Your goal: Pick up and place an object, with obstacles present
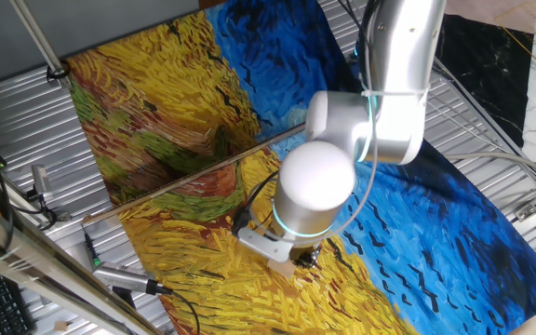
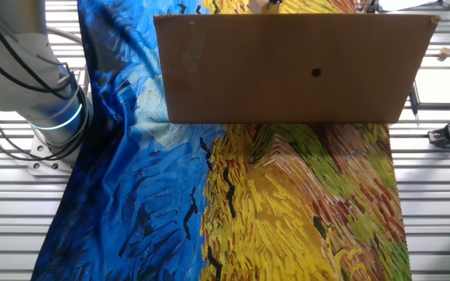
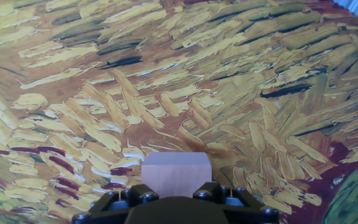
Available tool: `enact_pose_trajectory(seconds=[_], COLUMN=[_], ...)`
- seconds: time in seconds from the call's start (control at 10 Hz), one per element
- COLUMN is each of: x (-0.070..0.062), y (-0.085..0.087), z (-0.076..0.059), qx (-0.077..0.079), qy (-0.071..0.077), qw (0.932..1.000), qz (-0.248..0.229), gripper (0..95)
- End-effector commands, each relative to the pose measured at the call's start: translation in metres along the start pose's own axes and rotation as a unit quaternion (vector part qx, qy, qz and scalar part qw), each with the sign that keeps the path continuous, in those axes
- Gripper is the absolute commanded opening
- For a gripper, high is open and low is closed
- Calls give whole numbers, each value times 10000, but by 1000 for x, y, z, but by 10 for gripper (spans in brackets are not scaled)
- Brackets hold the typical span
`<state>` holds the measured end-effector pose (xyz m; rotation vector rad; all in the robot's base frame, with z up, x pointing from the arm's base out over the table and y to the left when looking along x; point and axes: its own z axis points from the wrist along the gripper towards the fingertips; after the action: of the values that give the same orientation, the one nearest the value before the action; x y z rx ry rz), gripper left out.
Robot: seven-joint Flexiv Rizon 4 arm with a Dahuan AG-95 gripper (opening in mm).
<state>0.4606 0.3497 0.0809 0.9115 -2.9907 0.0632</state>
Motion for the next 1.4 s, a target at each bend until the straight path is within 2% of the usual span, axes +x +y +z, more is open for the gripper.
enact_pose_trajectory(seconds=[0.1, 0.3, 0.7, 1.0, 1.4], x=[1, 2, 0, -1, -1], y=[0, -2, -9, -11, -13], z=[0, 1, 22, 35, 42], qx=[4, -54, -123, -98, -90], qy=[-9, -61, -177, -215, -274], qw=[10000, 10000, 9998, 9997, 9996], qz=[46, 37, -8, -40, -42], gripper=[0, 0, 0, 0, 0])
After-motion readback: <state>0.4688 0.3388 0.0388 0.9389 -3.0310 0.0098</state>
